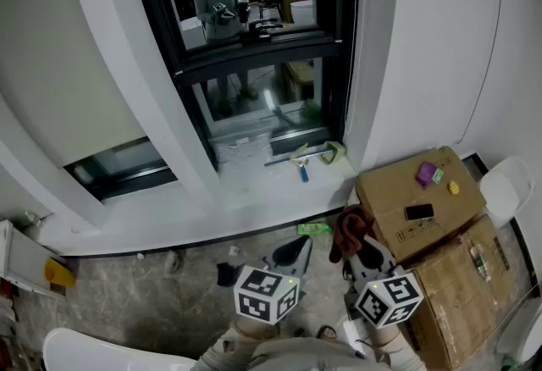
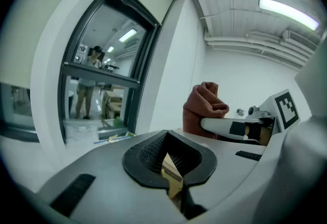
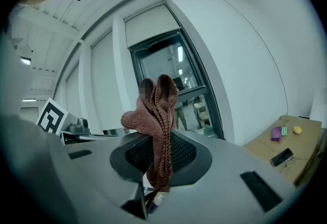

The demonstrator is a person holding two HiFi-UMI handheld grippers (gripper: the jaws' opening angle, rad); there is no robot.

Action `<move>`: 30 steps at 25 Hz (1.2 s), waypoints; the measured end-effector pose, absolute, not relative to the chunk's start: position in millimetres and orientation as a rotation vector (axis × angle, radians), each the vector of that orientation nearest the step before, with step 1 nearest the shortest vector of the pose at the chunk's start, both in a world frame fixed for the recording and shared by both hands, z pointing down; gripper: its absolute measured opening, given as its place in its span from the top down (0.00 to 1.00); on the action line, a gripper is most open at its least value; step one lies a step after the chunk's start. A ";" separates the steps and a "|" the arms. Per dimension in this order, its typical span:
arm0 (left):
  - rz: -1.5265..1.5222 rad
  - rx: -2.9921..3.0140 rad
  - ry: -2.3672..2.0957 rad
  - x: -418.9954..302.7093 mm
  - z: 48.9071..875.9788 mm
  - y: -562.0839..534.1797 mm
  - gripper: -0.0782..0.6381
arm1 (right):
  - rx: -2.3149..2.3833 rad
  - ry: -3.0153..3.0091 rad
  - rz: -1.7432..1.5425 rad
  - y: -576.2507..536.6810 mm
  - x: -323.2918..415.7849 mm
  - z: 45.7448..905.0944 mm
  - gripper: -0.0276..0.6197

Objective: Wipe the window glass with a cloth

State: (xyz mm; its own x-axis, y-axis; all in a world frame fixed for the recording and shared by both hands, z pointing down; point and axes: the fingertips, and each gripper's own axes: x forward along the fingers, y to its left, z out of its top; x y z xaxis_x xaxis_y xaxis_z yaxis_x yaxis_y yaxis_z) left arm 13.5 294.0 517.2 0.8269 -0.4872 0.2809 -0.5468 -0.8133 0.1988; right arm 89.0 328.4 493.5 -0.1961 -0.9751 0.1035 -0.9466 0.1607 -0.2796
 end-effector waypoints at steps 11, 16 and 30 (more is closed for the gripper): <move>0.254 2.866 -0.748 -52.3 480.3 270.8 0.88 | -2.007 2.338 -0.289 304.2 -5.0 476.1 0.88; 0.224 2.846 -0.756 -75.2 482.1 257.9 0.88 | -1.999 2.350 -0.278 292.9 -25.4 473.9 0.88; 0.243 2.838 -0.760 -114.1 487.6 235.9 0.88 | -1.980 2.362 -0.259 269.2 -65.1 468.7 0.88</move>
